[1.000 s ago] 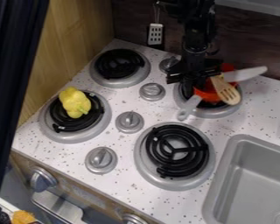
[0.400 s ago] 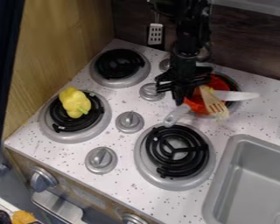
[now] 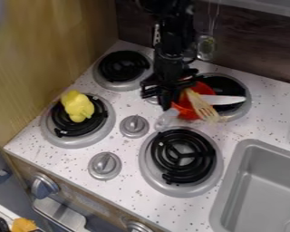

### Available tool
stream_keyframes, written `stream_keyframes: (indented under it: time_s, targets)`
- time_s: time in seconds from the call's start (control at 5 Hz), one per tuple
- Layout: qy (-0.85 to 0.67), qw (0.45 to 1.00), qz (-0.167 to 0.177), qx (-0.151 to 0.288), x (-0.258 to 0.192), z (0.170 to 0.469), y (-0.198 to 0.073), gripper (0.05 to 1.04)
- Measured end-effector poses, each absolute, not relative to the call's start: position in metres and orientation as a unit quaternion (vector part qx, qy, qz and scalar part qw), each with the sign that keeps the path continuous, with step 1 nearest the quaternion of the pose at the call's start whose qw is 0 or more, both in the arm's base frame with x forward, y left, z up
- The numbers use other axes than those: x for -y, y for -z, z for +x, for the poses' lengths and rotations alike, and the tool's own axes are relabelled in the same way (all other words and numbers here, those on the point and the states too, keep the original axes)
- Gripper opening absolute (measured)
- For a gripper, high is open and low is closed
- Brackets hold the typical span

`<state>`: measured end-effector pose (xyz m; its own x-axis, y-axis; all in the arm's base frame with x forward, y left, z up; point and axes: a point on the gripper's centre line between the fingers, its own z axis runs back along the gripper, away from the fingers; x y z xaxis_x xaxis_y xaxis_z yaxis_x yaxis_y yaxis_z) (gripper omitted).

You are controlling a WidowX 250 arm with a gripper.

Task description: Put the orange pot in between the upper left side and lower left side of the burner

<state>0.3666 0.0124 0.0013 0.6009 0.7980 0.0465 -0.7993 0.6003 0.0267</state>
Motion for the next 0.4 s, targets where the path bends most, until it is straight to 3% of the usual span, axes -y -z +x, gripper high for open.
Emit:
stream_keyframes:
  time_s: [0.2,0.4]
  targets:
    - [-0.474,0.88,0.025,0.016,-0.028,0.364,-0.006,0.078]
    - [-0.521,0.852,0.015,0.044,-0.051,0.363,-0.018,0.078]
